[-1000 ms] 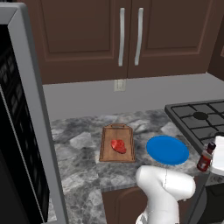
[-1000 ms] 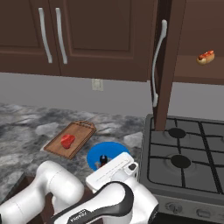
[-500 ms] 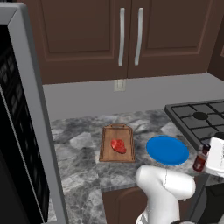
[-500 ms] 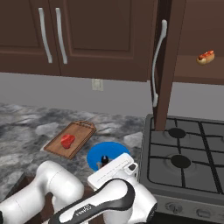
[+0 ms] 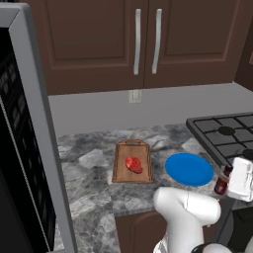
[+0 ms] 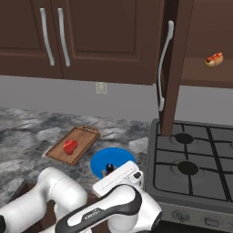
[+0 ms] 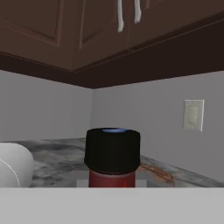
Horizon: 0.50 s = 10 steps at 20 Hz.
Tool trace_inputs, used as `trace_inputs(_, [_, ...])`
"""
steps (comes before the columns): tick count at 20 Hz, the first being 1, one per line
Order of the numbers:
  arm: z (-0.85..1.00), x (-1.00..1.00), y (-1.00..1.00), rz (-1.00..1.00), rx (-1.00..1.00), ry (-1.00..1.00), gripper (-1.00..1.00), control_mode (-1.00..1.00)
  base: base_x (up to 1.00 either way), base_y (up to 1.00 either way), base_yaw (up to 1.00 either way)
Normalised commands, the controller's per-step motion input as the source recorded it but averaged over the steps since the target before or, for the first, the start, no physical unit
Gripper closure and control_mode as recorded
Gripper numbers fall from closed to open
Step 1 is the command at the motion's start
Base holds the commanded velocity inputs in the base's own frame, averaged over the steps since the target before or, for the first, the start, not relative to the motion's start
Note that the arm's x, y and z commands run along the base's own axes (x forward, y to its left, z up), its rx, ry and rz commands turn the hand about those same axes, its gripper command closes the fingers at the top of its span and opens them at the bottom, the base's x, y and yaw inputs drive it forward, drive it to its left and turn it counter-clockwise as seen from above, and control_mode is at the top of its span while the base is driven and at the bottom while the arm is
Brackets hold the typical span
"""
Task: Pick the steak from the plate and place it on the cutting board. Then pick the condiment bottle from the cabinet and place it next to the cutting board.
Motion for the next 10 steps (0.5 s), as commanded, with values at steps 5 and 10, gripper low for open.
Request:
trace_inputs(5, [-0.18,0.1,0.0,0.0,0.0,0.0,1.0,-1.0,0.0,0.0,0.0])
trace_inputs(10, [-0.18,0.11,0.0,0.0,0.0,0.0,1.0,-1.0,0.0,0.0,0.0])
